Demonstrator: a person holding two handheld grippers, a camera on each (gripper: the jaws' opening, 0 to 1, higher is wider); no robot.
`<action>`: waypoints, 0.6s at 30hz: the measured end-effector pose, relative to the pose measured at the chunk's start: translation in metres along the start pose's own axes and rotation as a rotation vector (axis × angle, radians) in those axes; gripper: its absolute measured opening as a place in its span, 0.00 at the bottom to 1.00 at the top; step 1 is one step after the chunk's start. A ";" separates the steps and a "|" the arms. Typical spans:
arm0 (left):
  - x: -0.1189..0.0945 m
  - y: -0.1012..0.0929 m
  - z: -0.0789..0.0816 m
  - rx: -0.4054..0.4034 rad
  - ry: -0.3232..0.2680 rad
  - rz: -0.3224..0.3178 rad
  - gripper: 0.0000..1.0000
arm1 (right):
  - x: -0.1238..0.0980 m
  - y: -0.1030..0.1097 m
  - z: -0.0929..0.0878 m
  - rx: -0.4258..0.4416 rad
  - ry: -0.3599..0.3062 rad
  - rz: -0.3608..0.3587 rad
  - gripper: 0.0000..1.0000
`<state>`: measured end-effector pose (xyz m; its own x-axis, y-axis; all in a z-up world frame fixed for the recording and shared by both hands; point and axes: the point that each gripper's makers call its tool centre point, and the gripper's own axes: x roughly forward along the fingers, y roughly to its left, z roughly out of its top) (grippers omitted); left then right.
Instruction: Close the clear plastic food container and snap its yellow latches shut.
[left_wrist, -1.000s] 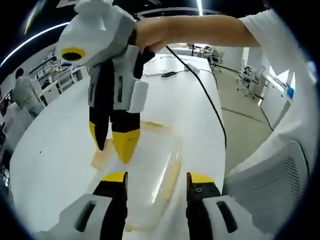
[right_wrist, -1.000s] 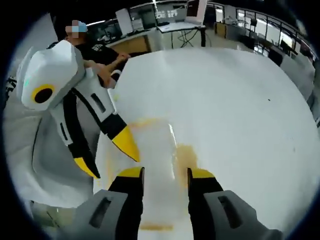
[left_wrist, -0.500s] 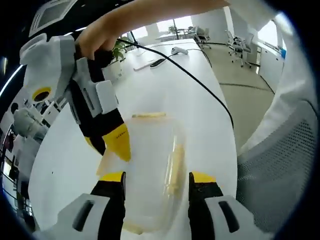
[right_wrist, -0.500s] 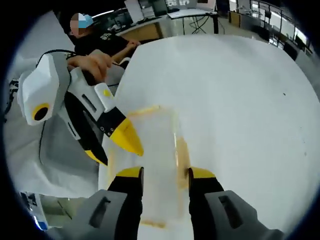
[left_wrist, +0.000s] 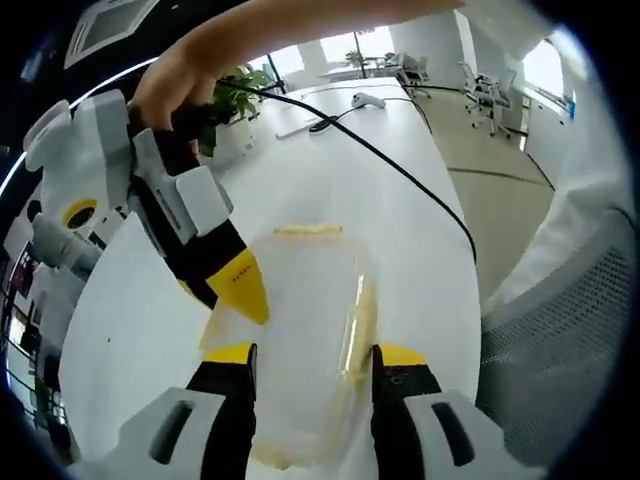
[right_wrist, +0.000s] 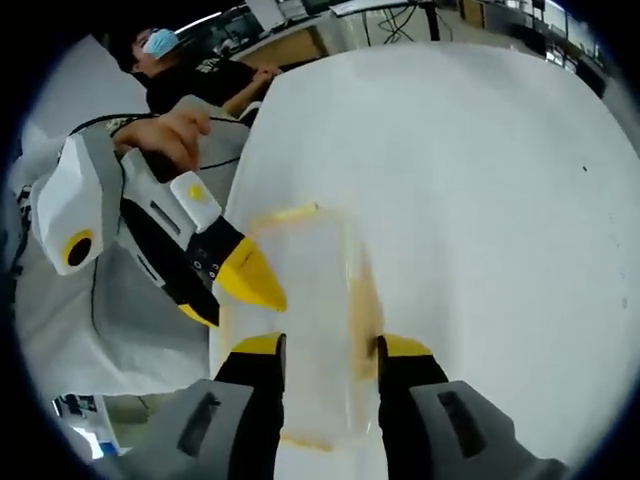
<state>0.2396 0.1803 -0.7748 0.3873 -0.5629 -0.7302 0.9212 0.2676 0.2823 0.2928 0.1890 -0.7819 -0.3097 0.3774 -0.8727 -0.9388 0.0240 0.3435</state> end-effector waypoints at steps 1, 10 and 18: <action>0.000 0.000 0.000 -0.005 0.001 0.003 0.40 | 0.000 0.000 0.000 0.001 0.004 0.002 0.32; 0.001 -0.003 0.000 0.025 0.033 0.017 0.37 | 0.000 0.000 -0.001 0.011 0.078 0.007 0.30; 0.002 -0.003 -0.001 0.056 0.050 0.036 0.35 | 0.000 0.000 -0.003 0.035 0.072 0.012 0.28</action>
<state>0.2371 0.1795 -0.7780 0.4190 -0.5139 -0.7486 0.9080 0.2416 0.3423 0.2925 0.1866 -0.7825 -0.3319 0.3103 -0.8908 -0.9296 0.0528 0.3648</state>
